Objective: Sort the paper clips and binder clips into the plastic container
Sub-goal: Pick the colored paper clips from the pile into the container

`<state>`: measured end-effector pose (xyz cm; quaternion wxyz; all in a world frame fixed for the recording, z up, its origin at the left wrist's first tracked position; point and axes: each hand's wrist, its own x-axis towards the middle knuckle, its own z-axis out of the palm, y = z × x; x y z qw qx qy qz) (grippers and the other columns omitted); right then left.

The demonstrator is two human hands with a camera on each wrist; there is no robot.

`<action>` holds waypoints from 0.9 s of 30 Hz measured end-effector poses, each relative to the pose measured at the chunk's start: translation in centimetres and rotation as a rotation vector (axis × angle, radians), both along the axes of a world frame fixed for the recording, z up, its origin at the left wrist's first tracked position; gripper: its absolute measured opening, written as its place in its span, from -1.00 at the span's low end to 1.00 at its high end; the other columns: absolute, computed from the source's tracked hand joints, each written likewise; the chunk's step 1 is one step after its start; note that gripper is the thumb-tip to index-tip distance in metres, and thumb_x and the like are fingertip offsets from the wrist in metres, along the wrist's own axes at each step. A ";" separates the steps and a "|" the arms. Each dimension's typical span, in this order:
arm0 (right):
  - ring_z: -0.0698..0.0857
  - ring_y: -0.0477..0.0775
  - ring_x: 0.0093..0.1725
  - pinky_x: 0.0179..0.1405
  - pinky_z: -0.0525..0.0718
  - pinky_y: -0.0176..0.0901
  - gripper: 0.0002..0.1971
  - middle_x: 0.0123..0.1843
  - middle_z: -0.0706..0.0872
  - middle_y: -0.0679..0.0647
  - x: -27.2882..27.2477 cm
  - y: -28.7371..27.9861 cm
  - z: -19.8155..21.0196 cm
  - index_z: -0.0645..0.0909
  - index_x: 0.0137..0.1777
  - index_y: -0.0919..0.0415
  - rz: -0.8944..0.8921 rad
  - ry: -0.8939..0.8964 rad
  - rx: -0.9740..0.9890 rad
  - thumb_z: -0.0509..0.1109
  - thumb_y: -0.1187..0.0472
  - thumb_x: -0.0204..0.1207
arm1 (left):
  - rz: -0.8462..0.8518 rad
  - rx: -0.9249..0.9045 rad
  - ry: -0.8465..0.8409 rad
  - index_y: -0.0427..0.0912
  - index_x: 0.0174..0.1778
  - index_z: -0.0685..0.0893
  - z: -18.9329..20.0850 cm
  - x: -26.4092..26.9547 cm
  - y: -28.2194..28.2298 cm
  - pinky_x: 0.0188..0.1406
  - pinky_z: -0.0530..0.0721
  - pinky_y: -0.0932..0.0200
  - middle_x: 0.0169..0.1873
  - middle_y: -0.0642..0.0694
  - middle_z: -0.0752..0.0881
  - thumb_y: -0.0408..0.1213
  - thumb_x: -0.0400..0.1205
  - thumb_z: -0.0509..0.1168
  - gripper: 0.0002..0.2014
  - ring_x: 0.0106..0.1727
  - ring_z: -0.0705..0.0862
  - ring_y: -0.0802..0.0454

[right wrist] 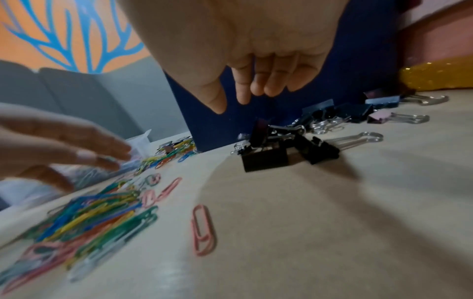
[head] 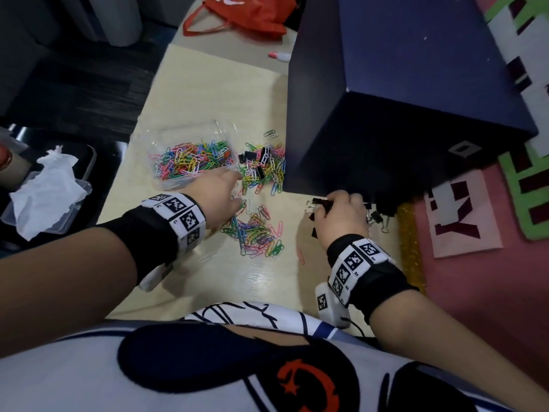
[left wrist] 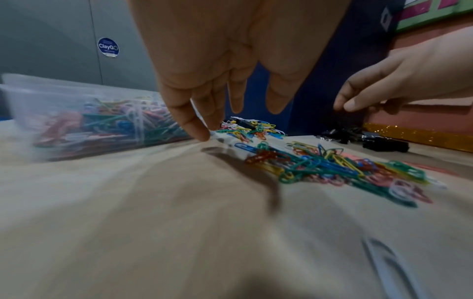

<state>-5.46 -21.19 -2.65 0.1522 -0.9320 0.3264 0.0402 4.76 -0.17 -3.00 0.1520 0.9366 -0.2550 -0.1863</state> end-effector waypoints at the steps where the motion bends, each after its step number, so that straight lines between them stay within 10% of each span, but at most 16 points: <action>1: 0.45 0.18 0.32 0.19 0.49 -0.02 -0.68 0.29 0.46 0.13 -0.1 0.1 0.0 0.51 0.31 0.08 0.047 -0.004 -0.016 0.24 0.04 0.60 | -0.016 -0.007 -0.007 -0.15 0.55 0.34 0.0 0.2 -0.5 0.45 0.40 0.03 0.51 -0.17 0.43 -0.16 0.65 0.23 -0.47 0.48 0.43 -0.13; 9: 0.42 0.12 0.30 0.30 0.47 -0.03 -0.71 0.26 0.46 0.09 -0.2 1.7 -0.1 0.52 0.29 0.11 0.459 0.013 0.030 0.23 0.11 0.61 | -0.292 0.203 -0.165 -0.13 0.59 0.25 -1.1 1.8 -3.9 0.36 0.52 -0.21 0.55 -0.12 0.30 -0.44 0.63 0.11 -0.44 0.42 0.41 -0.26; 17: 0.46 0.07 0.25 0.27 0.50 -0.05 -0.77 0.19 0.52 0.04 1.2 2.1 -0.2 0.57 0.22 0.07 0.542 0.040 0.062 0.23 0.12 0.61 | -0.270 0.286 -0.188 -0.23 0.16 0.57 -1.2 0.7 -2.8 -0.04 0.72 -0.13 -0.01 -0.18 0.62 -0.35 0.62 0.23 -0.79 0.02 0.63 -0.21; 27: 0.44 0.13 0.44 0.44 0.44 -0.04 -0.61 0.48 0.41 0.09 4.7 5.1 -0.1 0.46 0.44 0.12 0.588 0.102 0.178 0.21 0.23 0.62 | -0.285 0.348 -0.160 -0.16 0.22 0.55 -0.8 -1.1 -0.5 0.04 0.61 -0.04 0.10 -0.14 0.59 -0.06 0.58 0.23 -0.64 0.16 0.58 -0.16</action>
